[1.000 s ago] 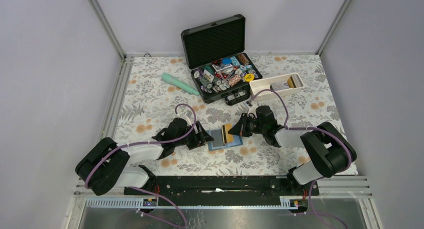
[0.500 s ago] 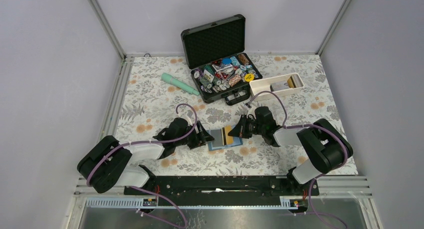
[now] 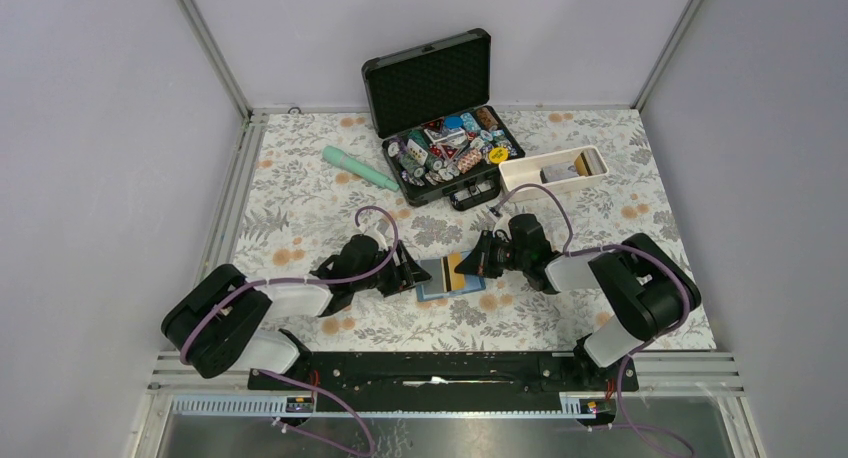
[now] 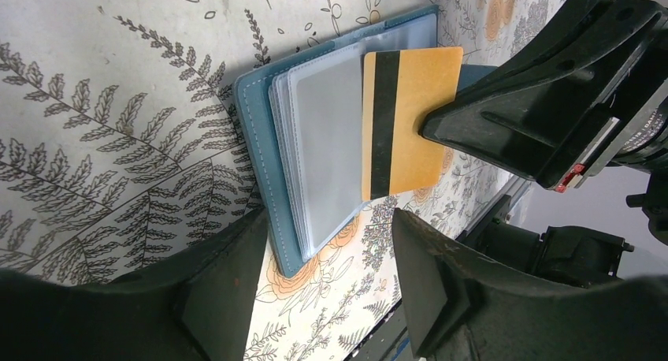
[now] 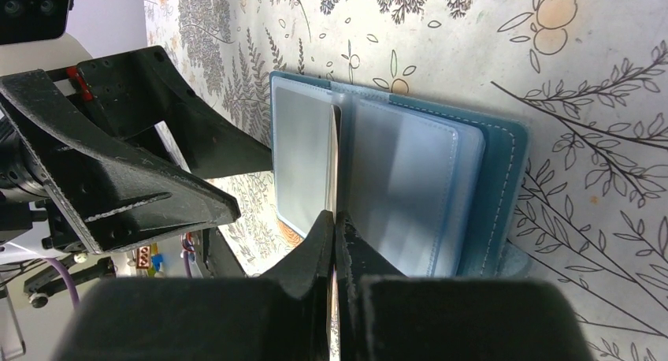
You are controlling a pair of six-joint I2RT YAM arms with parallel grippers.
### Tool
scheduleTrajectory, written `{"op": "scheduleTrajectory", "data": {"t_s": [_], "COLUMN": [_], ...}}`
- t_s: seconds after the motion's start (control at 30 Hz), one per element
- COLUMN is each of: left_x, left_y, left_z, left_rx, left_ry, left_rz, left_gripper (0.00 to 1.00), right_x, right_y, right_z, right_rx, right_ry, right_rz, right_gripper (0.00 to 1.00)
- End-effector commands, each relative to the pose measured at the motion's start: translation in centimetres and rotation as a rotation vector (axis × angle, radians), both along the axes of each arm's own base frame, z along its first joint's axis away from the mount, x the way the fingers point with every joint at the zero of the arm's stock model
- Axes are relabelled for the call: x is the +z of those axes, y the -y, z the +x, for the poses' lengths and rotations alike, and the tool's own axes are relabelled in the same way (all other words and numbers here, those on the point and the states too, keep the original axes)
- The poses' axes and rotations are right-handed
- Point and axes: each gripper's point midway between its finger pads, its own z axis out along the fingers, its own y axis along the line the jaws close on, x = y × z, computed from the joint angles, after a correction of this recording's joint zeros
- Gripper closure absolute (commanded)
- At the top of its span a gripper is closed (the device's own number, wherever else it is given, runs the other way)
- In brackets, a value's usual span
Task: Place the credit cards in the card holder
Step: Insert the credit card into the card holder.
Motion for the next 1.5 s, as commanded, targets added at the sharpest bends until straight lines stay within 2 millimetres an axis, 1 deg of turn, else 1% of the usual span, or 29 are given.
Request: {"op": "scheduleTrajectory", "data": {"t_s": [0.0, 0.27, 0.47, 0.73, 0.87, 1.03, 1.47], "left_x": [0.1, -0.2, -0.1, -0.3, -0.3, -0.3, -0.4], "left_y": [0.4, 0.5, 0.6, 0.6, 0.7, 0.7, 0.7], "left_z": [0.3, 0.2, 0.2, 0.1, 0.2, 0.2, 0.3], "left_rx": [-0.010, -0.015, -0.019, -0.017, -0.018, -0.019, -0.017], "left_ry": [0.012, 0.006, 0.006, 0.002, 0.003, 0.003, 0.002], "left_rz": [0.001, 0.003, 0.001, 0.004, 0.003, 0.003, 0.007], "left_gripper": [0.38, 0.40, 0.41, 0.42, 0.42, 0.42, 0.43], "right_x": [-0.1, -0.2, -0.5, 0.5, 0.3, -0.1, -1.1], "right_y": [-0.5, -0.8, -0.5, -0.1, -0.1, -0.2, 0.0], "right_z": [-0.3, -0.5, -0.6, 1.1, 1.5, 1.1, -0.9], "right_rx": [0.028, 0.036, 0.025, -0.041, -0.048, -0.039, 0.000], "right_ry": [0.006, -0.004, -0.004, 0.078, 0.086, 0.070, -0.008], "right_rz": [0.015, 0.019, 0.006, -0.014, -0.022, -0.016, -0.005], "right_gripper": [1.00, 1.00, 1.00, 1.00, 1.00, 1.00, 1.00]}}
